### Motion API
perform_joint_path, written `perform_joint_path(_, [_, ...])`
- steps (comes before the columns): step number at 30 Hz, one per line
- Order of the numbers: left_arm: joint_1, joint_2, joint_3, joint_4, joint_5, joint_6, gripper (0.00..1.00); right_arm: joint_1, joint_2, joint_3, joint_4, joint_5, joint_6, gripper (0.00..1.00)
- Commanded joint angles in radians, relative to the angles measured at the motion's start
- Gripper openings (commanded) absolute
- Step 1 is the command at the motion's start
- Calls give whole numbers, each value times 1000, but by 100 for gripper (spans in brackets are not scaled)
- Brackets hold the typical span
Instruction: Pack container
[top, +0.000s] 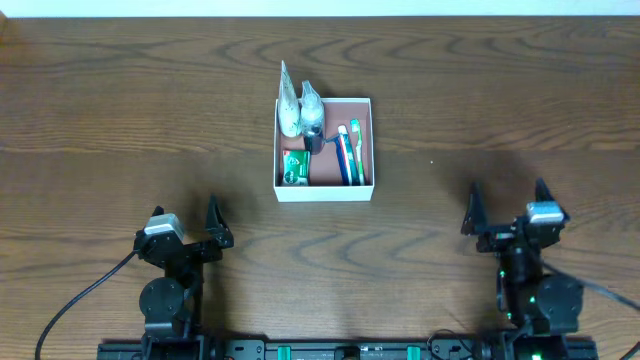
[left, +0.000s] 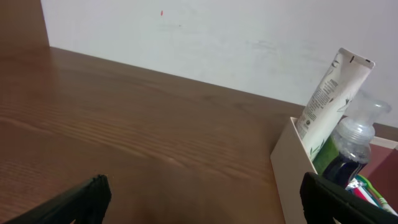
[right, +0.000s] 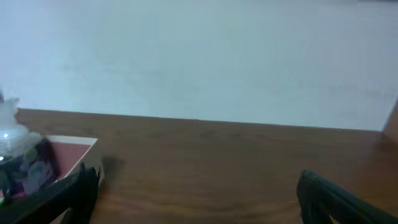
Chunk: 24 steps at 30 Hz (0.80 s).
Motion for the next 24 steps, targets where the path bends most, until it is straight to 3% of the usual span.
perform_joint_path(1, [5,-5,-21,-37,-5,13,98,-18,-51,-60,14,-48,-20,99])
perform_joint_path(24, [5,-4,-21,-37,-4,13,98,-18,-162,-109,-163,-35,-68,99])
